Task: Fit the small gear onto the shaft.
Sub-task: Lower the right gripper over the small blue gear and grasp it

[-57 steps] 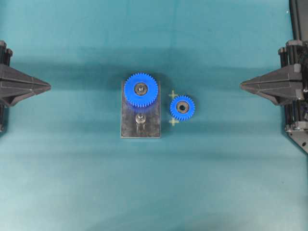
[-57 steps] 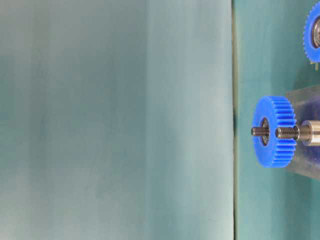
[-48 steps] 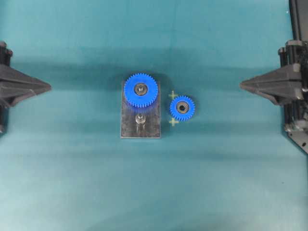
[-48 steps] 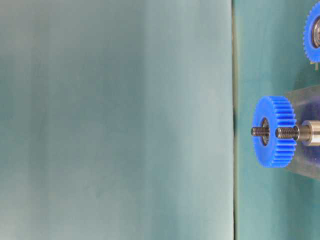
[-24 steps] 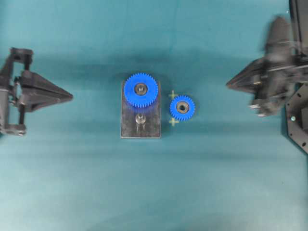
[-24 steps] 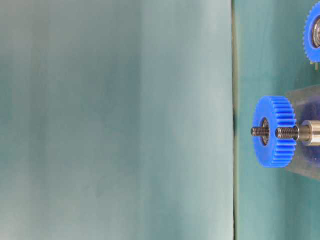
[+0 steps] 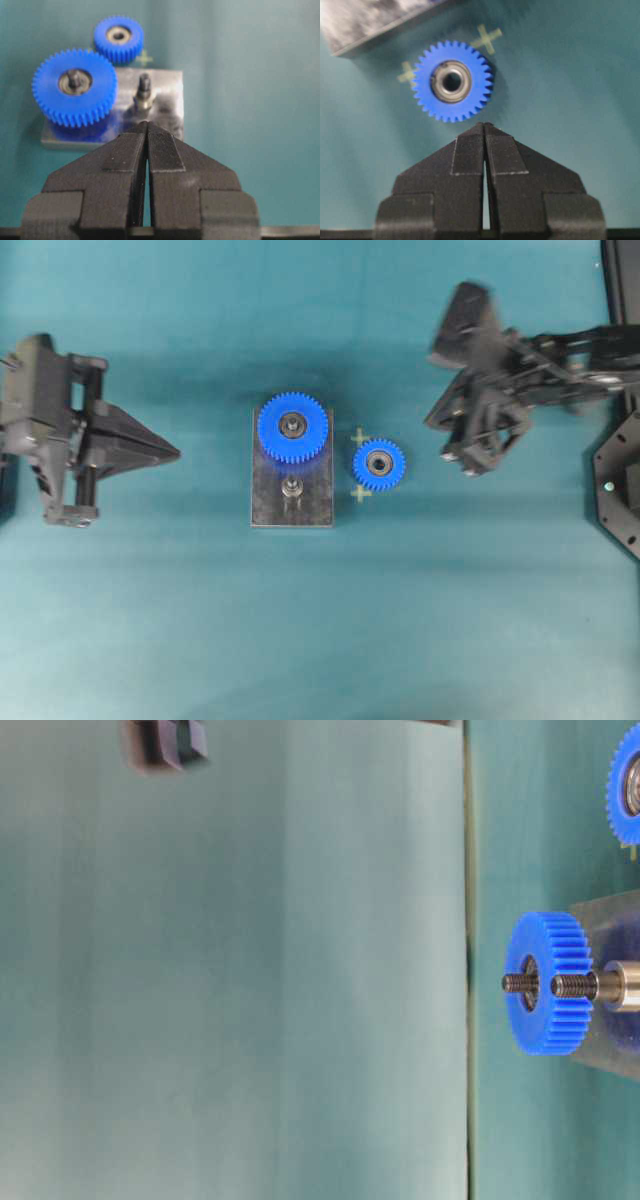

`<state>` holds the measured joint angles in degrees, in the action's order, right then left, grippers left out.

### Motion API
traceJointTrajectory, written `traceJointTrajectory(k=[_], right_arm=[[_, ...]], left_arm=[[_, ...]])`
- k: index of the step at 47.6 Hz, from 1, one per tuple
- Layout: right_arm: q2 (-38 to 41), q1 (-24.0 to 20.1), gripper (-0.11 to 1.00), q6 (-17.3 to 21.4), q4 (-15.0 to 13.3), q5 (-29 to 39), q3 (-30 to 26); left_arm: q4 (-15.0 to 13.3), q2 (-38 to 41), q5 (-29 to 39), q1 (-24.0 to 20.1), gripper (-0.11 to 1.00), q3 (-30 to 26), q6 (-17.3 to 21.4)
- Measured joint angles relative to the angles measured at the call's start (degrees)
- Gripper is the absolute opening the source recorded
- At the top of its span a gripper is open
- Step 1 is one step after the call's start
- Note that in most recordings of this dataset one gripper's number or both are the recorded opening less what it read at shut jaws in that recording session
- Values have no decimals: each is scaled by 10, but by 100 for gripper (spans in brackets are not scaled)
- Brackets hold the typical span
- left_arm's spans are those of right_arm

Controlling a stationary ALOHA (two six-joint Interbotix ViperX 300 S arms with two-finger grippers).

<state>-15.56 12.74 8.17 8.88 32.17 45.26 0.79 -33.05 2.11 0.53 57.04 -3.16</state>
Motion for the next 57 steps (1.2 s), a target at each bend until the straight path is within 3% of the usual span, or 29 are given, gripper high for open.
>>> traceJointTrajectory(k=[3, 12, 15, 29, 48, 53, 57], right_arm=[[20, 0, 26, 1, 2, 6, -9], [90, -2, 81, 1, 3, 13, -40], [109, 0, 91, 1, 3, 13, -50], [193, -2, 89, 0, 3, 14, -95], [229, -11, 88, 0, -4, 15, -103], [236, -11, 84, 0, -11, 15, -106], [238, -14, 69, -1, -13, 16, -111]], left_arm=[[0, 7, 0, 0, 0, -4, 0], [0, 14, -1, 0, 0, -7, -1], [0, 15, -1, 0, 0, -7, 0], [0, 15, -2, 0, 0, -10, 0], [0, 15, -3, 0, 0, -10, 0], [0, 16, -2, 0, 0, -11, 0], [0, 16, -3, 0, 0, -11, 0]])
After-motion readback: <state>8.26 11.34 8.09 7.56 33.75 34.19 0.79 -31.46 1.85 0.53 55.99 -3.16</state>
